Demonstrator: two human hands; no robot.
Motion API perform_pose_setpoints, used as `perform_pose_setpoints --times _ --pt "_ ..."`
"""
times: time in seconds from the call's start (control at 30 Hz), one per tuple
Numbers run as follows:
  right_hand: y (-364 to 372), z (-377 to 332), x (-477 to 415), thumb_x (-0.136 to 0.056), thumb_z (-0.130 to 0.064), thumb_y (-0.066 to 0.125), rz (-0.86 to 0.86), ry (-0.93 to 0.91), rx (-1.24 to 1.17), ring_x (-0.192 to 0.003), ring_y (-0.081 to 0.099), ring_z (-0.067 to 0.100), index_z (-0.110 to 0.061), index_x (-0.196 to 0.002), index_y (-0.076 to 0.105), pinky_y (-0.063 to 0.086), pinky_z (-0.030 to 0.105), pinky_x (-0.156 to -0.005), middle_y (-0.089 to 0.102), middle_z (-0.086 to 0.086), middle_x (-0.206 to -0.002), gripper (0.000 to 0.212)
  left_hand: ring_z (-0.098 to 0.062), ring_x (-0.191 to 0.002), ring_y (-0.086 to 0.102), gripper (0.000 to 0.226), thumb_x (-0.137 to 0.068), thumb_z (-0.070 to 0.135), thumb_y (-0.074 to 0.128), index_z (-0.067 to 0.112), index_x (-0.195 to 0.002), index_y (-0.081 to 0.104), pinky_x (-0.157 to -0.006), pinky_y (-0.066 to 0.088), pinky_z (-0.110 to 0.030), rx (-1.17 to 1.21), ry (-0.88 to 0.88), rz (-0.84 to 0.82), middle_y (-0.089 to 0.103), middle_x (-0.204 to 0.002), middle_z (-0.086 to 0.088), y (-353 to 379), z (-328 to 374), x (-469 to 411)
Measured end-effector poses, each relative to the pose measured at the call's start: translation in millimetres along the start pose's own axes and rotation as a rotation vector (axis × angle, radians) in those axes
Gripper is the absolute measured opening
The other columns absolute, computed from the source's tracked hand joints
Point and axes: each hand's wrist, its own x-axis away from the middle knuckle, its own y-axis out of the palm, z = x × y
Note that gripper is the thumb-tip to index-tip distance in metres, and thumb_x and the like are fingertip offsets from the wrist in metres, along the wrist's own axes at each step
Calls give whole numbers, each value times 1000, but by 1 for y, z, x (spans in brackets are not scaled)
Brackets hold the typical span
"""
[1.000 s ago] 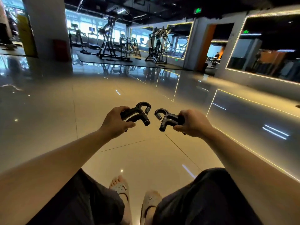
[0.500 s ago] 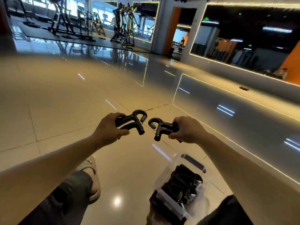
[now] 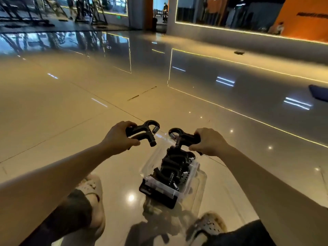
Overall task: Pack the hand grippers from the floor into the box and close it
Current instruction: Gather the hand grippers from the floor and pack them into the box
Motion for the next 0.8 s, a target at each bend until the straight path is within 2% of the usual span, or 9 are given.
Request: perform_pose_setpoints --times 0.1,0.23,0.4,0.47,0.53,0.6,0.73,0.8 --pt "5 33 -13 -71 -42 78 -30 64 5 -76 68 19 -18 -103 61 60 44 -76 68 0 -84 42 -20 -72 67 67 -74 21 87 17 -131 51 -60 56 -29 -26 -52 -78 59 -115 -4 23 1 -21" --pt "17 57 -33 -72 -41 76 -29 96 9 -72 67 19 -19 -99 61 59 40 -71 68 0 -80 39 -21 -69 67 54 -75 21 85 18 -118 52 -60 54 -29 -32 -95 -148 62 -101 -3 62 -10 -45" --pt "40 89 -49 -72 -39 77 -37 194 -51 -67 69 17 -20 -96 63 60 39 -69 70 -1 -72 33 -18 -68 65 53 -72 19 85 18 -116 56 -59 53 -27 -22 -45 -273 63 -103 -2 119 -13 -66" --pt "47 104 -56 -71 -40 77 -40 239 -82 -65 69 15 -21 -95 62 59 37 -67 70 -3 -68 34 -16 -74 63 53 -70 23 87 19 -114 58 -64 53 -29 -5 -17 -309 63 -103 0 145 -12 -76" --pt "53 119 -63 -72 -40 77 -43 265 -90 -65 68 14 -21 -96 62 58 36 -67 69 -3 -69 34 -15 -85 62 52 -67 28 88 20 -110 60 -68 48 -25 -12 10 -339 63 -101 3 169 -12 -89" --pt "58 135 -69 -73 -40 77 -35 289 -90 -65 67 14 -21 -96 62 56 35 -66 69 -3 -71 33 -17 -94 62 48 -67 21 84 19 -109 61 -71 46 -22 -13 13 -381 64 -101 2 193 -10 -104" --pt "72 161 -81 -74 -40 77 -22 324 -128 -65 65 14 -22 -96 62 58 37 -67 68 -3 -71 32 -15 -93 64 49 -63 20 80 22 -109 64 -84 55 -32 -31 32 -421 66 -100 4 231 -13 -130" --pt "78 170 -86 -73 -40 77 -27 340 -132 -66 65 15 -23 -97 62 59 39 -69 68 -4 -72 32 -14 -94 63 52 -64 20 81 21 -114 65 -87 53 -30 -41 33 -446 66 -102 4 246 -17 -140"
